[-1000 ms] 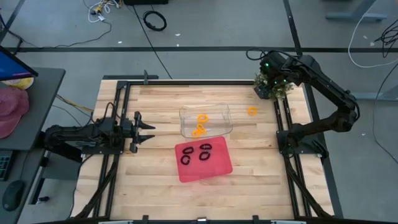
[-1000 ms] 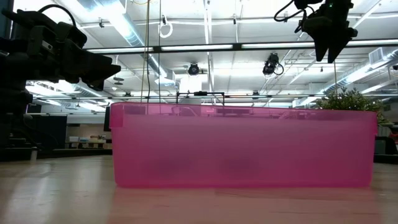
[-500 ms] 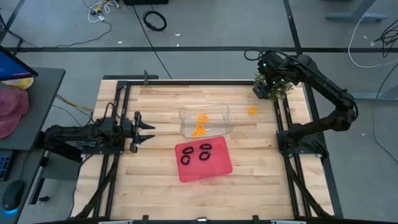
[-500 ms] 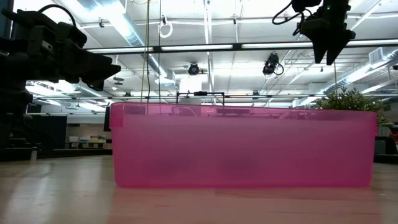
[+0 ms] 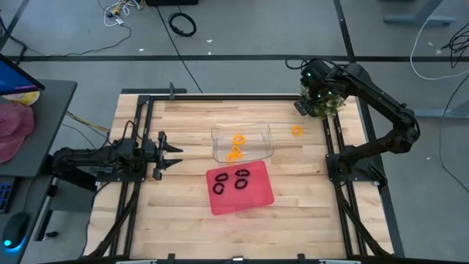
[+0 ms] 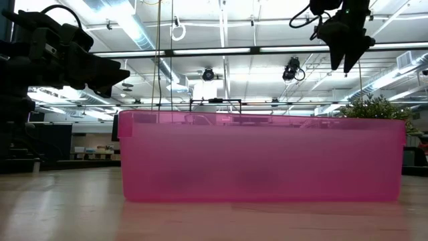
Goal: Sort spring keychains
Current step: Put the yellow spring keychain into the transparent bin
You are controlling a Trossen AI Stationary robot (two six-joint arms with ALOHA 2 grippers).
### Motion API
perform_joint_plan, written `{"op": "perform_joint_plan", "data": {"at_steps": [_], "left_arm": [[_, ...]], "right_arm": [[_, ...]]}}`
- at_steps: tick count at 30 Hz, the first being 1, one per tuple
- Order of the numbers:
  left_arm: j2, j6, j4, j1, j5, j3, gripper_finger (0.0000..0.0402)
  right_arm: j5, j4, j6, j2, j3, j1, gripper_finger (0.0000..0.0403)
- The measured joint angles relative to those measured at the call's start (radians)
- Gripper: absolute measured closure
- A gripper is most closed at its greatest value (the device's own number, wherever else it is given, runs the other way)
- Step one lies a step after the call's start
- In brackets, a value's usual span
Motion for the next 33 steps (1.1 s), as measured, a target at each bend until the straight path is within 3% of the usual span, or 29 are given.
{"op": "perform_joint_plan", "data": {"at_steps": [5, 20, 33], "left_arm": [[0.000, 0.000, 0.000, 0.000, 0.000, 0.000, 0.0229], [0.000, 0.000, 0.000, 0.000, 0.000, 0.000, 0.0229], [0.000, 0.000, 0.000, 0.000, 0.000, 0.000, 0.0229]], "right_arm": [[-0.011, 0.011, -0.004, -0.003, -0.019, 0.000, 0.0117], [-0.062, 0.256, -0.050, -0.016, -0.377, -0.008, 0.0117], [-0.061, 0.373, -0.067, -0.019, -0.463, -0.047, 0.0117]]}}
